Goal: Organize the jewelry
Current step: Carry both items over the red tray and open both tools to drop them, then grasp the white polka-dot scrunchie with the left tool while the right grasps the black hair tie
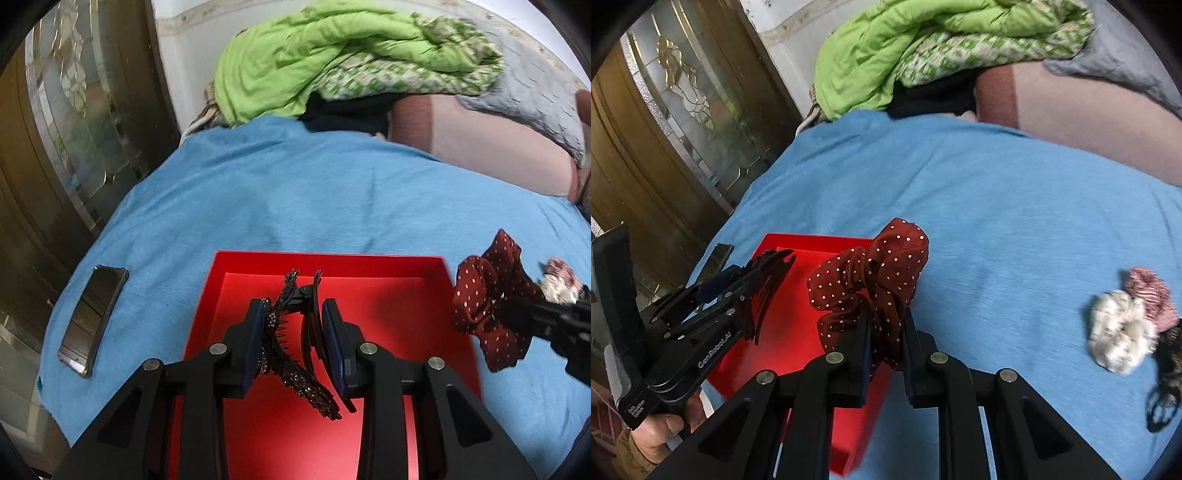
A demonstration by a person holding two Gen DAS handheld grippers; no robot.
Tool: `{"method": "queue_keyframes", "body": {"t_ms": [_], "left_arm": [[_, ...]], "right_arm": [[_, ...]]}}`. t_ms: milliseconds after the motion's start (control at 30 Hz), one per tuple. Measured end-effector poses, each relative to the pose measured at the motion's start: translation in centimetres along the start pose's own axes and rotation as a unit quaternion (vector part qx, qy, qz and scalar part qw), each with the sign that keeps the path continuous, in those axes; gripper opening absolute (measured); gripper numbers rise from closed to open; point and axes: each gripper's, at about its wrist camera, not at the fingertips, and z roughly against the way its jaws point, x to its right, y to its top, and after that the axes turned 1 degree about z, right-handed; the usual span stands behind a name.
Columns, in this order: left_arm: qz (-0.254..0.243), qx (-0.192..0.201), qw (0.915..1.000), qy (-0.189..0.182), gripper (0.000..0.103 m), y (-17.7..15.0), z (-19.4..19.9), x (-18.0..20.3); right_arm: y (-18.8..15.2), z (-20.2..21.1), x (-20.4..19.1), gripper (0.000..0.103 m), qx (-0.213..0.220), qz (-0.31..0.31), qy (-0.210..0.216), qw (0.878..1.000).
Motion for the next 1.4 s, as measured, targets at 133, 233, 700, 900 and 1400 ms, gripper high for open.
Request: {"method": "queue_keyframes", "body": {"t_ms": [133,233,700,900,1400], "left_arm": [[0.012,-0.015,0.9998,0.007,0.031,0.9,-2.5,-1.6],[0.020,-0.024,0.9995,0.008,0.031,1.4,-3.8,-2.4],[0.053,-0.023,0.9983,0.000,0.052,2.1,-4.1,-3.7],[0.079,-0.006,0.9968,-0.007,0.054,2.4,-1.2,-4.5],[0.035,0.032,0.9974,-0.054,0.062,-0.3,7.7,4.6]], "right_arm": [[1.0,-3.2,-0.6,0.015,-0.017,-0.005,0.003,1.000],[1.2,-5.2,-1.1,0.015,-0.029,-0.001,0.000,1.000],[1.0,-8.1,-1.6,0.049,-0.035,0.013,-0.023,0.999],[1.0,-6.1,-2.4,0.054,-0.013,0.029,-0.026,0.999],[-5.2,3.8,1.8,0.059,0.025,0.017,-0.039,0.999]]}}
